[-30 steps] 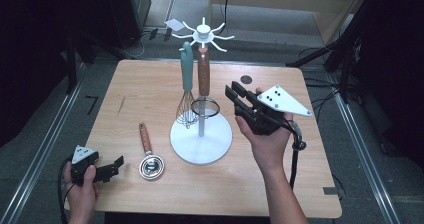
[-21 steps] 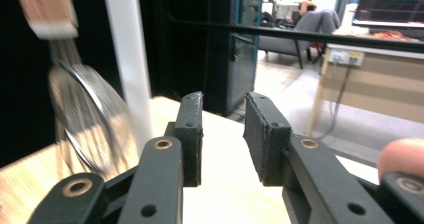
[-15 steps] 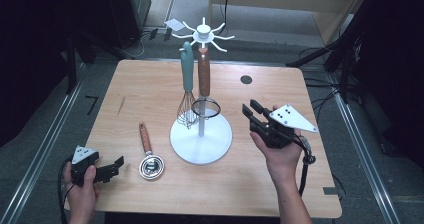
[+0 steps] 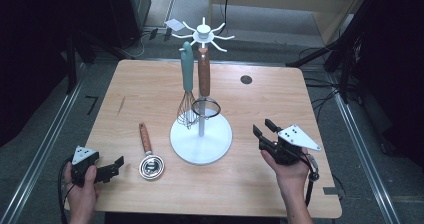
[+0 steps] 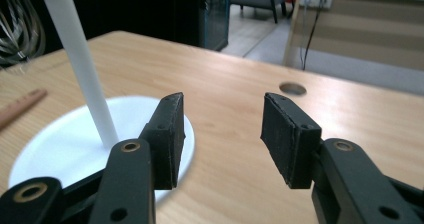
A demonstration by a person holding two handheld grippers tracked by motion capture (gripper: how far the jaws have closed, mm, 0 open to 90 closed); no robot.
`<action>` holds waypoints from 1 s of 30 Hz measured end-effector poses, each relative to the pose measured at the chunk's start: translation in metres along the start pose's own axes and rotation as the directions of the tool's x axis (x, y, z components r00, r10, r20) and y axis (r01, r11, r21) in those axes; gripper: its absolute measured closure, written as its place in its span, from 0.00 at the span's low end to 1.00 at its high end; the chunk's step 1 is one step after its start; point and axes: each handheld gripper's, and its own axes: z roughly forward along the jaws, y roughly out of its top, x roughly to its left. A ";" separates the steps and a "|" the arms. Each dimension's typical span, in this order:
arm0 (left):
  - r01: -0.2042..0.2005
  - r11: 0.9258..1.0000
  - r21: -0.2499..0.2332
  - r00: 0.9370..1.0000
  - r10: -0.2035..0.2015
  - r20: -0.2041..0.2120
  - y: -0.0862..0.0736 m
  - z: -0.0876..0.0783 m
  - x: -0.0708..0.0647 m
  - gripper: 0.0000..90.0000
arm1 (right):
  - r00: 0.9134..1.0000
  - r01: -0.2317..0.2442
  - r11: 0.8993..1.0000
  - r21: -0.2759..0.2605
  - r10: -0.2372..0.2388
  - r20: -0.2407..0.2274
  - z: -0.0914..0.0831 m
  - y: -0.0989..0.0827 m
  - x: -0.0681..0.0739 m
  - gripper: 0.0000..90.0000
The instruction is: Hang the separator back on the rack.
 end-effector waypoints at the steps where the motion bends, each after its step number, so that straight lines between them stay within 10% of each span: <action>1: 0.000 1.000 0.000 1.000 0.000 0.000 0.000 0.000 0.000 0.07 | 1.000 -0.006 1.000 0.003 0.006 -0.004 -0.001 -0.006 -0.001 0.59; 8: -0.003 1.000 0.001 1.000 0.003 0.008 0.000 0.000 0.000 0.07 | 0.996 -0.081 0.996 0.036 0.079 0.043 -0.008 -0.037 -0.018 0.48; 16: -0.014 1.000 0.011 1.000 0.014 0.006 0.000 0.001 -0.001 0.07 | 0.990 -0.071 0.993 0.093 0.059 0.127 -0.022 -0.074 -0.037 0.36; 30: -0.075 0.997 0.032 0.994 0.078 -0.081 0.000 0.003 -0.010 0.29 | 0.983 -0.115 0.978 0.175 0.087 0.159 -0.010 -0.087 -0.039 0.21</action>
